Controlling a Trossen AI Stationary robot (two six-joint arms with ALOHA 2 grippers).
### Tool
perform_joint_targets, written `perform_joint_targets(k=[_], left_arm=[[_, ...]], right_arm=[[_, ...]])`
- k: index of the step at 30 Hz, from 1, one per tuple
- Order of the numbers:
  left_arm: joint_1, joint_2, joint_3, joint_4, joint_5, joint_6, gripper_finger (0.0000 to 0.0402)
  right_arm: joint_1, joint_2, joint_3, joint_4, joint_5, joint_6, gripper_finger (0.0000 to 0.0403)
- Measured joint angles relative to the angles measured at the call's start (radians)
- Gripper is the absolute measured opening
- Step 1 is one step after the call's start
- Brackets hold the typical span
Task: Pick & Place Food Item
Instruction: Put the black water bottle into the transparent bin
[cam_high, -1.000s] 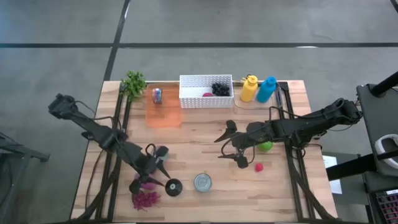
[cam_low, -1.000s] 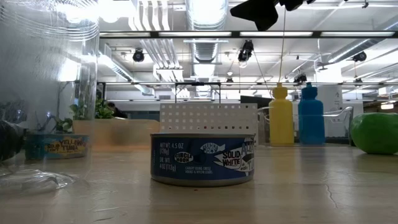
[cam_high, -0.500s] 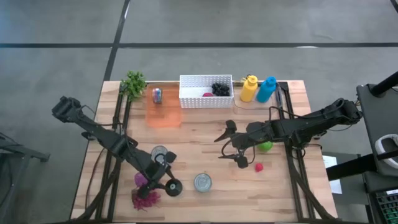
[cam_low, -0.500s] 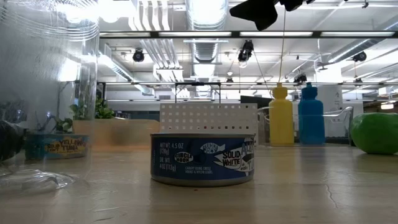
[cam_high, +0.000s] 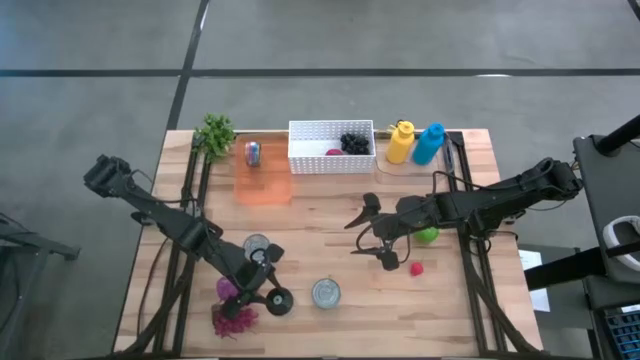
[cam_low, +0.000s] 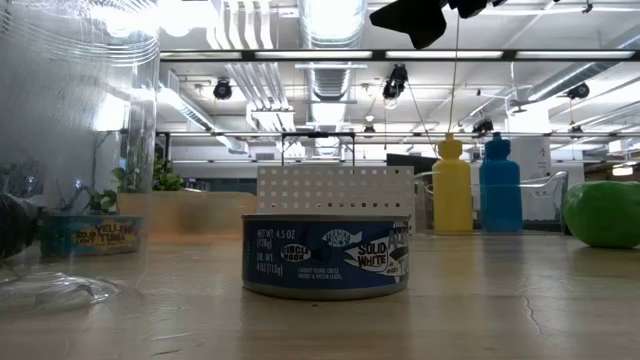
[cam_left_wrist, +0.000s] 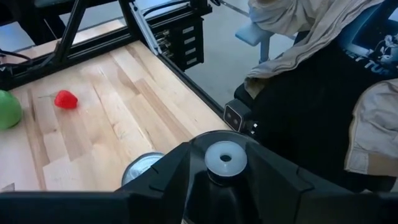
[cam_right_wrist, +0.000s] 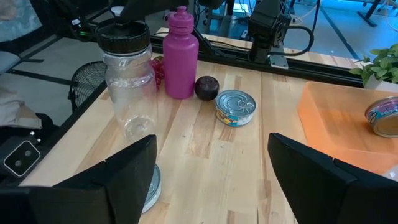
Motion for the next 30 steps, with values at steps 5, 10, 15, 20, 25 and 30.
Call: perform_joint_targets(k=[5, 10, 15, 20, 25, 30], left_arm=[[0.000, 0.000, 0.000, -0.002, 0.000, 0.000, 0.0149], [0.000, 0.000, -0.001, -0.008, 0.000, -0.001, 0.0138], [0.000, 0.000, -0.001, -0.008, 0.000, -0.001, 0.0131], [0.000, 0.000, -0.001, -0.005, 0.000, 0.000, 0.0129], [0.000, 0.000, -0.001, -0.004, 0.000, 0.000, 0.0128], [0.000, 0.000, -0.001, 0.015, 0.000, 0.000, 0.0126]], right_arm=[[0.000, 0.000, 0.000, 0.000, 0.000, 0.001, 0.0301], [0.000, 0.000, 0.000, -0.001, 0.000, 0.000, 0.0310], [0.000, 0.000, 0.000, -0.002, 0.000, 0.000, 0.0317], [0.000, 0.001, 0.000, -0.002, 0.000, -0.005, 0.0323], [0.000, 0.001, 0.000, -0.002, 0.000, -0.008, 0.0324], [0.000, 0.001, 0.000, -0.002, 0.000, -0.008, 0.0316]])
